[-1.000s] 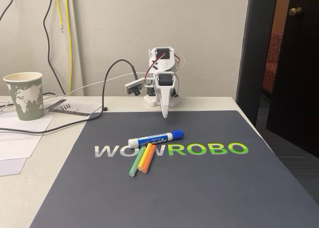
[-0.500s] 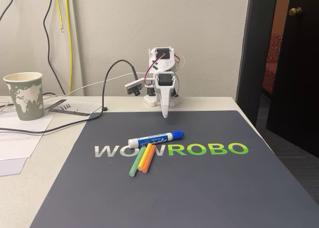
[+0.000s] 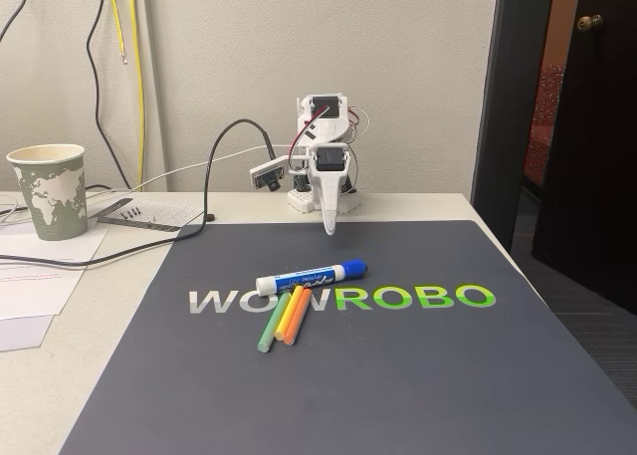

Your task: Pick up the blue marker.

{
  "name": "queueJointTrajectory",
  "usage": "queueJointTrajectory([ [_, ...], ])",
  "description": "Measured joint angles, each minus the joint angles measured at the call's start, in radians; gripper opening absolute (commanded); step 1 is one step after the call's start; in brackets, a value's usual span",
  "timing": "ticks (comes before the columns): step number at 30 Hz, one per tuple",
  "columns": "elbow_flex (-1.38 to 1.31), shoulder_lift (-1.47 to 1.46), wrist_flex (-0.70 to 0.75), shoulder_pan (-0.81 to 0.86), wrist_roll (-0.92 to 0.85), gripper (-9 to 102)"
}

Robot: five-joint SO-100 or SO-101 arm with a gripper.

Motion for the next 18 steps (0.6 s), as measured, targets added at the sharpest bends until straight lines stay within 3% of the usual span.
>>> queueJointTrajectory([
  [18,-0.026,-0.018,-0.084,0.041,-0.052,0],
])
